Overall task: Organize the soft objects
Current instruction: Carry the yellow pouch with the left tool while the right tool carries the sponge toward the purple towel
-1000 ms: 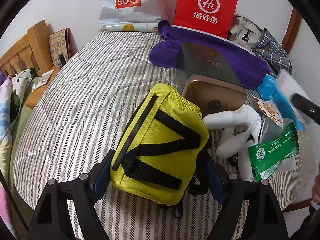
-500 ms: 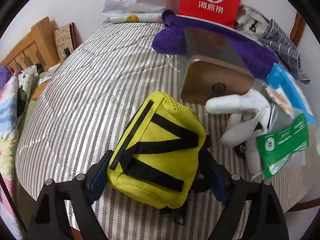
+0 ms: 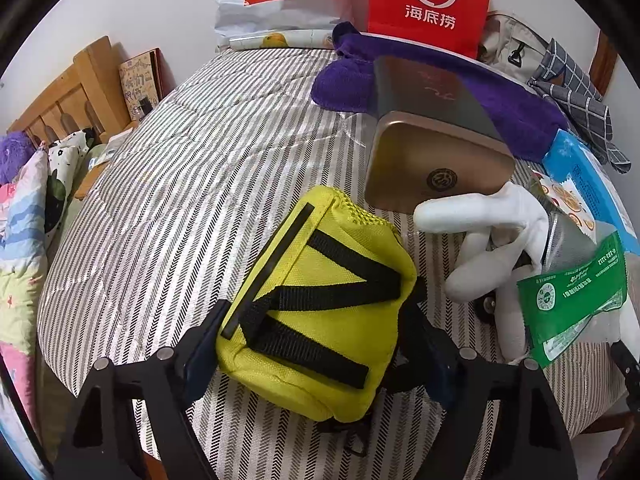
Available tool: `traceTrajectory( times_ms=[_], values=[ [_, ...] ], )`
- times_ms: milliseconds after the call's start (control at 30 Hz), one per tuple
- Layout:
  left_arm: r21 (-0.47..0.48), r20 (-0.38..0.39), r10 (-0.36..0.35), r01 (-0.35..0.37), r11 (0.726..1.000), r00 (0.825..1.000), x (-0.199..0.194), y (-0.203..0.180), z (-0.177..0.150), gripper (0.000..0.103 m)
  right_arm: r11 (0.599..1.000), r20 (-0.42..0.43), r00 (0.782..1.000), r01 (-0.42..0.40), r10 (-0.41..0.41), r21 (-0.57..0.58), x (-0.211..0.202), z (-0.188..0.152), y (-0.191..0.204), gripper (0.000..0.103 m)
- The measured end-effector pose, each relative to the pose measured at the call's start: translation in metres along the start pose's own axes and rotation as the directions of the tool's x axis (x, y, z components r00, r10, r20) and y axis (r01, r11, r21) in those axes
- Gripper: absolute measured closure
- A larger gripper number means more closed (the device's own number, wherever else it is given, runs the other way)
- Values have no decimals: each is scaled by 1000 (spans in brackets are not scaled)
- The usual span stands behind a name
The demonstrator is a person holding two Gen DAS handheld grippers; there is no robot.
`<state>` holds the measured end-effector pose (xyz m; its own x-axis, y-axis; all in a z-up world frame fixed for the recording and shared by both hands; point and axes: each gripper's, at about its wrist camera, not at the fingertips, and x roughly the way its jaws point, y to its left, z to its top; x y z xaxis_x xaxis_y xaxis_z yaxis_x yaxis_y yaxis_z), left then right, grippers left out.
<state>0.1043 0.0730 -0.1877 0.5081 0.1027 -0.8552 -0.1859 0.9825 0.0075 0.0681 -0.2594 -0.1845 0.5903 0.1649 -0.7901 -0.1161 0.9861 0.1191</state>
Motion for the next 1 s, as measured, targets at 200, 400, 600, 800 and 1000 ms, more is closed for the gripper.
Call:
traceTrajectory(
  times_ms=[200, 400, 600, 800, 1000],
  values=[
    [-5, 13, -13, 13, 1000, 1000, -10, 1, 1, 24, 1000, 20, 999, -26, 26, 1, -19, 2, 3, 38],
    [-12, 30, -31, 31, 999, 999, -27, 3, 7, 24, 1000, 67, 997, -26, 26, -9, -45, 15, 8, 38],
    [-9, 64, -33, 33, 999, 997, -46, 5, 16, 24, 999, 98, 995, -33, 33, 3, -60, 34, 10, 38],
    [-23, 92, -47, 49, 999, 995, -62, 10, 27, 25, 999, 101, 994, -42, 41, 4, -65, 47, 13, 38],
    [-13, 127, -47, 49, 999, 991, -79, 10, 41, 24, 999, 112, 993, -45, 44, 3, -68, 64, 17, 38]
  ],
)
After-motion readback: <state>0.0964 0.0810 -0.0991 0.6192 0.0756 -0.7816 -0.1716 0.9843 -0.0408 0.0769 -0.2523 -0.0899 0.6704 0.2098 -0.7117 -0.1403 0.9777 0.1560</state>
